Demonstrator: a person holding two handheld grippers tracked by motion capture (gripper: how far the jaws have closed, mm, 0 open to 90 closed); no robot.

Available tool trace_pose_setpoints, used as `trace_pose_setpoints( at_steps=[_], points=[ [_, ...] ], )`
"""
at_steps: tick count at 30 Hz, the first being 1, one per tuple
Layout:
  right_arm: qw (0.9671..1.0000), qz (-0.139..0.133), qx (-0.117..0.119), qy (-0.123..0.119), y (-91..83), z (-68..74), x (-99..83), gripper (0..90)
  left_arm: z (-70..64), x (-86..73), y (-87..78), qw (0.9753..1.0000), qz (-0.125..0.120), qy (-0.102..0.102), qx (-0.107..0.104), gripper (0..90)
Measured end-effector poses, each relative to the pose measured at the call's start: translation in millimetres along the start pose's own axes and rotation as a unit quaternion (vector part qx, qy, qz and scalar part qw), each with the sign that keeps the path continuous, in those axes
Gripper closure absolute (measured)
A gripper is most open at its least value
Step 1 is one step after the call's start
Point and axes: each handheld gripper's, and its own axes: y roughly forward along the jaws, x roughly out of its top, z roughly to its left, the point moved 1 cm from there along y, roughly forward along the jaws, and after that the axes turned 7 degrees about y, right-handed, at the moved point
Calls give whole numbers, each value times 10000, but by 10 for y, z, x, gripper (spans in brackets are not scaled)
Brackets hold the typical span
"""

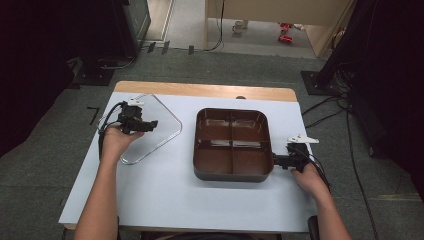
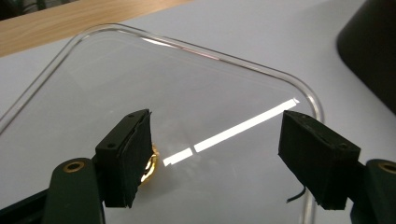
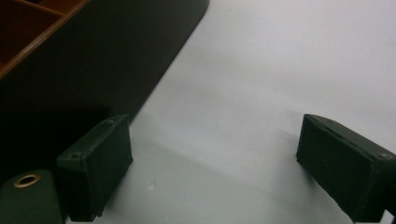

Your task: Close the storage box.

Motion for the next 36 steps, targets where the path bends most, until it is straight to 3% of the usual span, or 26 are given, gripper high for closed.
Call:
trace_pose_setpoints(
  at_steps=[2, 4, 9, 13, 16, 28, 34, 36],
  points=[
    [10000, 0, 0, -2, 0, 0, 0, 99, 63, -24, 6, 9999, -56, -78, 61, 297],
    [10000, 0, 0, -1, 0, 0, 0, 99, 156, -60, 25, 9997, -2, -128, 208, 304],
    [10000, -1, -3, -3, 0, 0, 0, 100, 263, -103, 79, 9991, 47, -230, 351, 302],
    [10000, -2, -3, -3, 0, 0, 0, 100, 309, -199, 166, 9986, 153, -245, 439, 323],
    [10000, -2, -9, -5, 0, 1, 0, 101, 328, -271, 208, 9983, 169, -275, 486, 394],
    [10000, -1, -14, -6, 0, 2, 0, 102, 292, -308, 271, 9987, 155, -287, 402, 580],
    [10000, -3, -12, -7, 1, 1, 0, 102, 298, -283, 255, 9984, 236, -340, 382, 591],
    [10000, -2, -13, -4, 0, 2, 0, 101, 278, -254, 227, 9986, 304, -334, 290, 592]
  ],
)
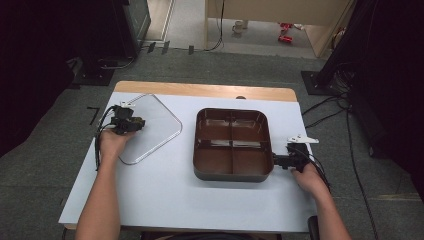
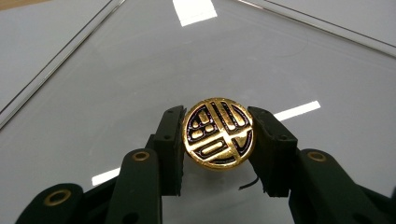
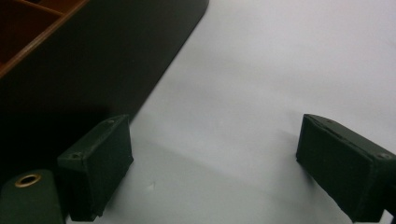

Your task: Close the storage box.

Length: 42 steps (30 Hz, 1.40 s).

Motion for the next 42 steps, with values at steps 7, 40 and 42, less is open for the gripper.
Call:
trace_pose_setpoints(
  at_steps=[7, 40, 42],
  points=[
    [10000, -2, 1, -4, 0, -1, 0, 101, -69, 141, -227, 9996, -267, -29, -91, 592],
    [9999, -16, -101, -41, 1, 14, -3, 121, -1340, 934, -638, 9795, -961, 1100, -1389, 592],
    [9999, -12, -102, -49, 1, 13, -3, 121, -1379, 945, -628, 9782, -947, 1167, -1431, 592]
  ],
)
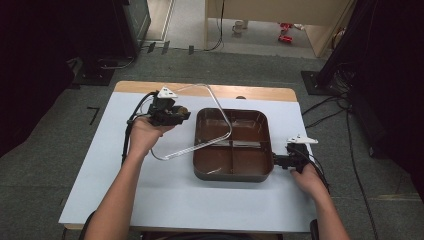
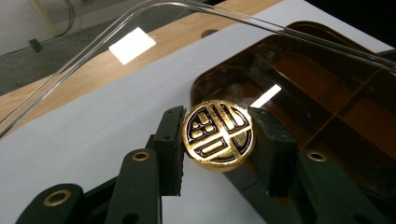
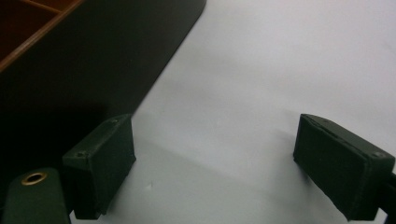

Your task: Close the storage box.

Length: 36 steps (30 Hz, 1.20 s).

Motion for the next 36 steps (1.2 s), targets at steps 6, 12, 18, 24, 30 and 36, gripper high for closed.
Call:
trace_pose_setpoints(
  at_steps=[6, 12, 18, 24, 30, 36],
  points=[
    [10000, 5, -1, 14, -1, 2, 0, 121, -191, 67, 158, 9995, -48, 169, -274, 592],
    [10000, 5, 0, 14, -1, 2, -1, 121, -315, 83, 281, 9987, -19, 279, -428, 592],
    [10000, 4, 39, 33, 0, -4, 1, 110, -492, 167, 321, 9974, 90, 586, -400, 592],
    [9999, 15, 148, 63, -1, -20, 4, 92, -661, 213, 425, 9950, 89, 757, -642, 592],
    [9998, 25, 179, 77, -2, -26, 4, 87, -738, 213, 567, 9923, 114, 859, -883, 592],
    [9998, 15, 173, 85, -1, -23, 4, 88, -780, 232, 731, 9882, 191, 1104, -1045, 593]
  ],
)
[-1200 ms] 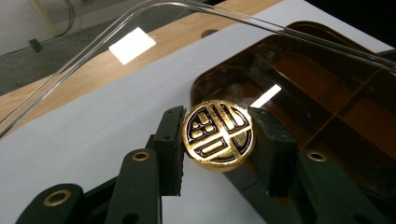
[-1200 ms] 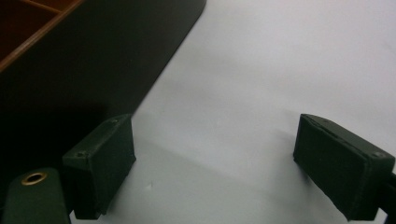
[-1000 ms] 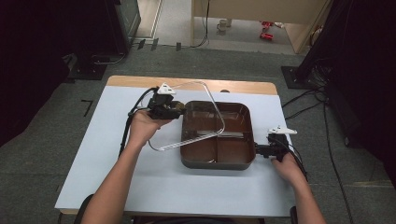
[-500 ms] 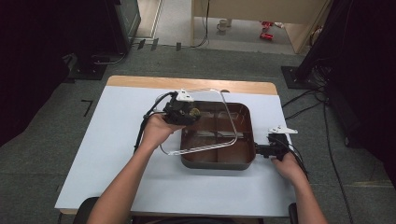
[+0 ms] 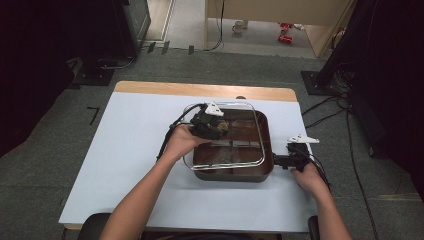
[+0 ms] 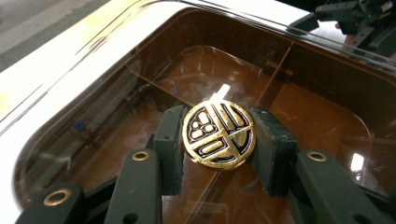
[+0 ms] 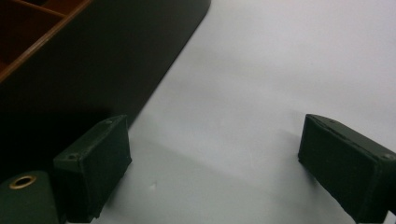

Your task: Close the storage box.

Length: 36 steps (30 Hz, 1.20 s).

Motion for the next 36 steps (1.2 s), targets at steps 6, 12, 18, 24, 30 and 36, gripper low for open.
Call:
trace_pose_setpoints(
  at_steps=[6, 12, 18, 24, 30, 36],
  points=[
    [10000, 2, -9, -7, 0, 1, 0, 89, -10, 54, 118, 9996, 101, 253, -100, 592],
    [10000, 8, -7, -7, 0, 1, 0, 90, -34, 65, 287, 9992, 228, 284, -176, 592],
    [10000, 6, -8, -10, 0, 1, 0, 90, -91, 82, 364, 9990, 196, 310, -274, 592],
    [10000, 5, -9, -21, 0, 0, 0, 90, -152, 85, 376, 9984, 237, 342, -377, 591],
    [10000, 4, -18, -23, 0, 1, 0, 92, -132, 47, 401, 9984, 138, 242, -496, 589],
    [10000, 4, -19, -23, 0, 1, 0, 92, -124, 42, 402, 9984, 125, 154, -530, 583]
  ],
)
